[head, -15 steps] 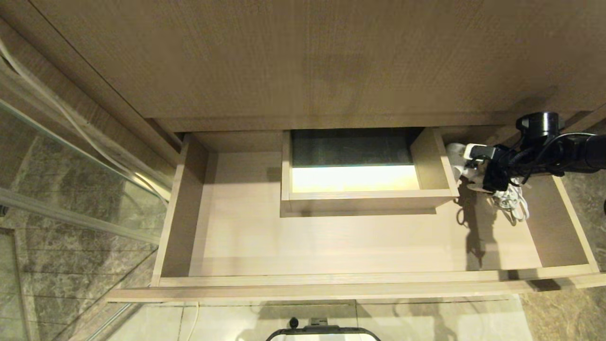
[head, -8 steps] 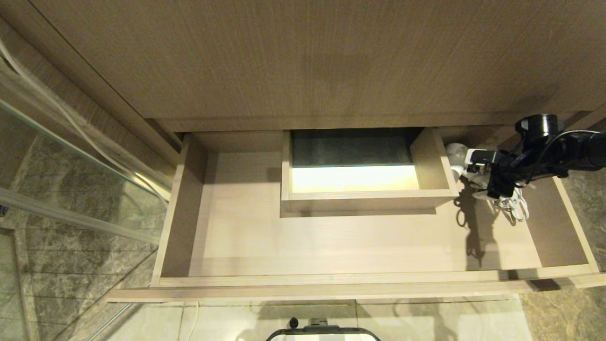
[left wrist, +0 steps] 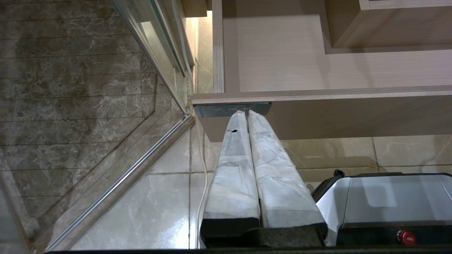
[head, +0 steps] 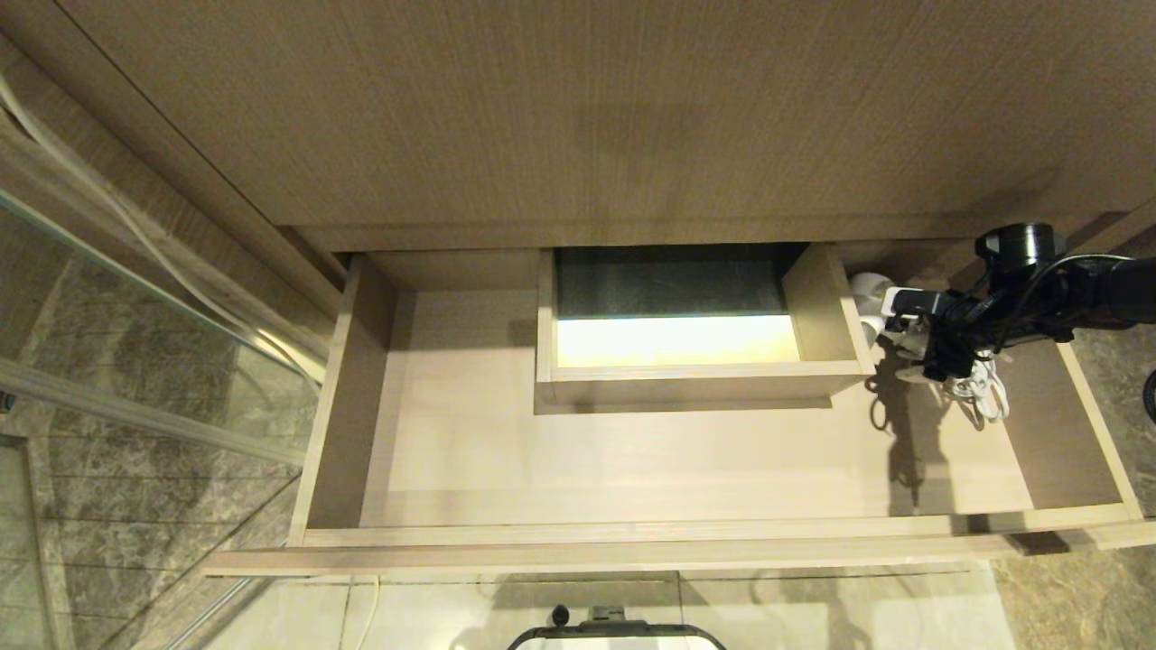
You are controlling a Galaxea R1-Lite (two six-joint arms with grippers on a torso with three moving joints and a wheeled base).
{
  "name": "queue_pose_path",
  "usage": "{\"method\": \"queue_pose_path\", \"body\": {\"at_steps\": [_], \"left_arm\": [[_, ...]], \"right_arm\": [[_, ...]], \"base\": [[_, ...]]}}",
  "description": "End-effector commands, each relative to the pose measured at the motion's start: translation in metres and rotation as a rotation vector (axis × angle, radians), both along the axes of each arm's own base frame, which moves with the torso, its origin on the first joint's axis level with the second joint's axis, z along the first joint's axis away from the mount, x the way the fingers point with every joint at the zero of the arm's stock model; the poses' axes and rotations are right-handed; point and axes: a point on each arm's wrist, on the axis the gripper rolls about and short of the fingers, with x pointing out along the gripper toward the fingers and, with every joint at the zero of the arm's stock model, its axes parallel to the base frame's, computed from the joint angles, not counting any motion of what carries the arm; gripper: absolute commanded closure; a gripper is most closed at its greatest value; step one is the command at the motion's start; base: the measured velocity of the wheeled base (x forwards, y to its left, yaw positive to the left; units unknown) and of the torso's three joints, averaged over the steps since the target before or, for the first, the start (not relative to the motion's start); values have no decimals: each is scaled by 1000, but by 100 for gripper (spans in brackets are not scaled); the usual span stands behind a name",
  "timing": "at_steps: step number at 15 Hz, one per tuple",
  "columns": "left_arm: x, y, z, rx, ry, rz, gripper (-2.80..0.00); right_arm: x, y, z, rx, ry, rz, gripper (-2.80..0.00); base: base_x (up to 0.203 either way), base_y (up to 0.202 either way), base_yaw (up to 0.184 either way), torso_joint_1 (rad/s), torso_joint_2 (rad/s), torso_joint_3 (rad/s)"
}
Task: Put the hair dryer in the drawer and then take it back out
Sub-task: Take the hairdryer out
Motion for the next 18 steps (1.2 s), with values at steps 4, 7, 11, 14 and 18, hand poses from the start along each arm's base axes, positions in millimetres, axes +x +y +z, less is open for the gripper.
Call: {"method": "queue_pose_path", "body": {"at_steps": [4, 7, 11, 14, 18], "left_arm": [[0, 0, 0, 0, 0, 1, 0], [0, 0, 0, 0, 0, -1, 0], [0, 0, 0, 0, 1, 1, 0], [0, 0, 0, 0, 1, 1, 0], [0, 0, 0, 0, 1, 0, 0]], "right_arm": [[16, 13, -14, 23, 3, 18, -280], [23, 16, -20, 18, -18, 28, -280], [25, 16, -27, 16, -3, 13, -280], [23, 16, -28, 10, 14, -1, -280], [25, 14, -35, 25, 31, -37, -280]], "base": [[0, 0, 0, 0, 0, 0], [0, 0, 0, 0, 0, 0], [0, 0, 0, 0, 0, 0], [0, 0, 0, 0, 0, 0], [0, 0, 0, 0, 0, 0]]}}
